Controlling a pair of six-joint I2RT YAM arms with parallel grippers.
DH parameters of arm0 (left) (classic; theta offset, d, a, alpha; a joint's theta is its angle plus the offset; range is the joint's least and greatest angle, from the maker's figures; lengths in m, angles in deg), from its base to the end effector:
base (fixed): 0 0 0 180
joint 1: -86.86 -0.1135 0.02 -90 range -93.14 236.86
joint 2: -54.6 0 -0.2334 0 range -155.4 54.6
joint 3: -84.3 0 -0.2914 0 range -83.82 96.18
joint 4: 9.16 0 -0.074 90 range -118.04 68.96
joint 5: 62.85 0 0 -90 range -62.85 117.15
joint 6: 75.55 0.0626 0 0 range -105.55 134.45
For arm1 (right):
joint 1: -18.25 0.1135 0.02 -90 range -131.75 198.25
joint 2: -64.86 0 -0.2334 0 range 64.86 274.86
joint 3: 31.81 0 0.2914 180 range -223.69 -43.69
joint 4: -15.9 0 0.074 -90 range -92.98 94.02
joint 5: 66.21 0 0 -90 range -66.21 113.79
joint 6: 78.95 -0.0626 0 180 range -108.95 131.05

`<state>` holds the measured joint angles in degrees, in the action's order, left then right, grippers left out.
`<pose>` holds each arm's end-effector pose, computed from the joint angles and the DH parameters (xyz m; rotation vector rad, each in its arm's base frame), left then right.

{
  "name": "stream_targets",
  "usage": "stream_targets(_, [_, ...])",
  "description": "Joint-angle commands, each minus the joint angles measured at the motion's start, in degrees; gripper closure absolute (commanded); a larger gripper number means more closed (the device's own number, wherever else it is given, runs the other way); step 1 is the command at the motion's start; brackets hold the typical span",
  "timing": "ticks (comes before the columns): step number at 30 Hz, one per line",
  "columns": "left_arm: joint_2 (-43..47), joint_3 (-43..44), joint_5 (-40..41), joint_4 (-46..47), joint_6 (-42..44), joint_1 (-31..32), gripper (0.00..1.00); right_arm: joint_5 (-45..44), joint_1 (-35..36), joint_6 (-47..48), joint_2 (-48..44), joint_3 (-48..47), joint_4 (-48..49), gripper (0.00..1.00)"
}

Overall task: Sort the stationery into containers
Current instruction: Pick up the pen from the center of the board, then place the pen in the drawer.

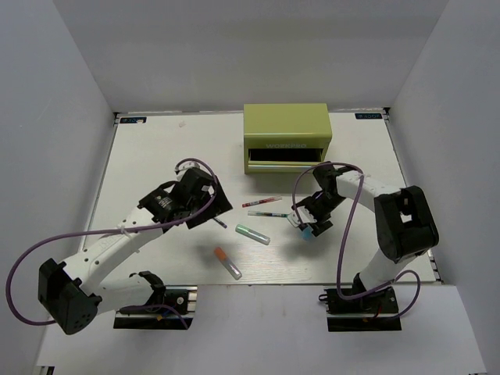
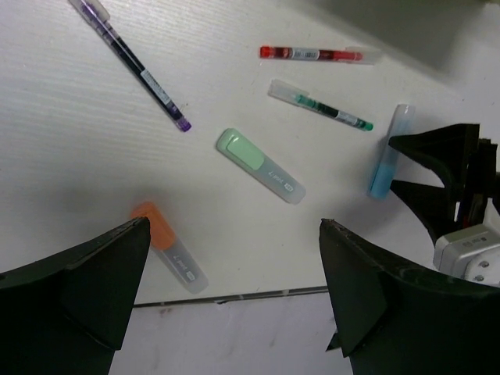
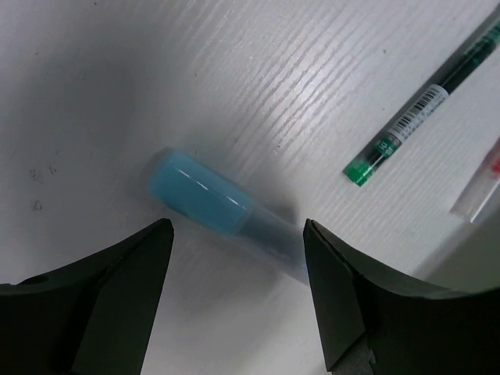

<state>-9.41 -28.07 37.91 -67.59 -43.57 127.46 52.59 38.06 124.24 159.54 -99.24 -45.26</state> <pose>0.2252 -0.1777 0.2310 -0.4642 2.5242 -0.4594 0.2736 0.1306 0.0839 -2.4998 1.0764 0.4519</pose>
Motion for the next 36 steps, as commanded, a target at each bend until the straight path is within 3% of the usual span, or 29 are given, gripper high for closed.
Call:
stream_targets(1, [0.1,-0.6,-3.8,-3.2,1.2,-0.3,0.01,-0.6,1.0,42.3,1.9,-2.4,-0.2,0.26])
stream_targets(6, [-1.4,0.0,-6.2,-7.1,2.6,-0.3,0.01,-2.4,2.3,42.6,5.2,-4.9,-2.1,0.28])
stream_targets(11, [1.2,-1.2,-8.2,-7.1,2.6,-0.3,0.01,-6.8,2.4,43.7,8.7,-8.4,-9.8,0.39])
stream_targets(14, [3.9,-3.2,-9.9,-8.1,2.6,-0.3,0.01,-7.4,2.6,41.9,10.1,-8.0,-10.0,0.54])
stream_targets(15, [4.7,-4.4,-10.6,-8.1,2.0,-0.3,0.01,-7.4,2.9,40.3,10.2,-7.8,-10.0,0.63])
stream_targets(18, [7.7,-7.1,-12.6,-8.1,0.8,-0.3,0.01,-4.9,3.0,37.9,9.8,-7.6,-10.0,0.72])
stream_targets(24, [5.7,-8.8,-13.9,-7.0,-0.3,0.8,0.01,6.2,3.3,19.9,7.6,-12.4,-12.8,0.86])
stream_targets(28, [-2.3,-7.3,-12.8,-8.4,-0.3,1.3,0.01,15.4,4.0,6.8,3.8,-19.4,-14.9,0.91])
stream_targets(29, [-5.6,-6.5,-12.8,-9.0,-0.3,1.3,0.01,17.3,4.4,-1.2,2.1,-20.1,-14.4,0.91])
stream_targets(33, [-9.1,-6.5,-12.8,-8.4,1.3,1.3,0.01,19.5,5.0,-21.7,-2.3,-24.3,-5.3,0.91])
stream_targets(36, [-10.5,-6.5,-12.3,-7.8,1.9,1.3,0.01,14.7,5.2,-43.4,-4.4,-27.1,6.7,0.91])
